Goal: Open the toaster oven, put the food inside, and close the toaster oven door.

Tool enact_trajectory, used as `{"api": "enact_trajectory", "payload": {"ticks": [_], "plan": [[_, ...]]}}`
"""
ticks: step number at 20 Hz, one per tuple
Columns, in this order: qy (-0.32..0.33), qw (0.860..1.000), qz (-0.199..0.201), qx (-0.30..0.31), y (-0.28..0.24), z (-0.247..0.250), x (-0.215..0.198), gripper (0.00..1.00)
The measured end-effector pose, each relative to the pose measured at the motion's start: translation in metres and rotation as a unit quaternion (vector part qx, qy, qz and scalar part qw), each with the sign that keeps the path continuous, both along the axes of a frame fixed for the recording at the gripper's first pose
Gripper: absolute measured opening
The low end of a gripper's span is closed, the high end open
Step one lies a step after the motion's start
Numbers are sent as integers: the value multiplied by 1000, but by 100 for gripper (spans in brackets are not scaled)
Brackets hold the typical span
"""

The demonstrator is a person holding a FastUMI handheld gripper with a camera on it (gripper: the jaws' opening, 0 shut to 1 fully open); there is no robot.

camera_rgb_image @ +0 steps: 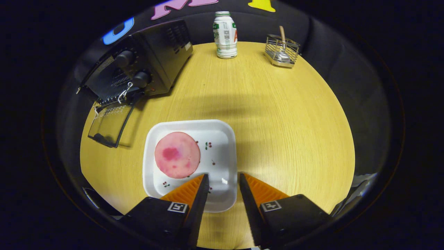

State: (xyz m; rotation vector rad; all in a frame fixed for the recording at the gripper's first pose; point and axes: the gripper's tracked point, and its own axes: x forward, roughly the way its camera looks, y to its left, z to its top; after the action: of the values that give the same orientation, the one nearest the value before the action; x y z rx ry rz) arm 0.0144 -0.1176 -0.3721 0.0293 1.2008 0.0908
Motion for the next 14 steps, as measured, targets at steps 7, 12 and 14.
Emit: {"api": "enact_trajectory", "payload": {"ticks": [7,12,14], "plan": [[31,999,-7,13,-8,-4,3,12],[34,999,2,29,-4,-4,1,8],[36,998,-6,46,-3,-5,-1,5]]}}
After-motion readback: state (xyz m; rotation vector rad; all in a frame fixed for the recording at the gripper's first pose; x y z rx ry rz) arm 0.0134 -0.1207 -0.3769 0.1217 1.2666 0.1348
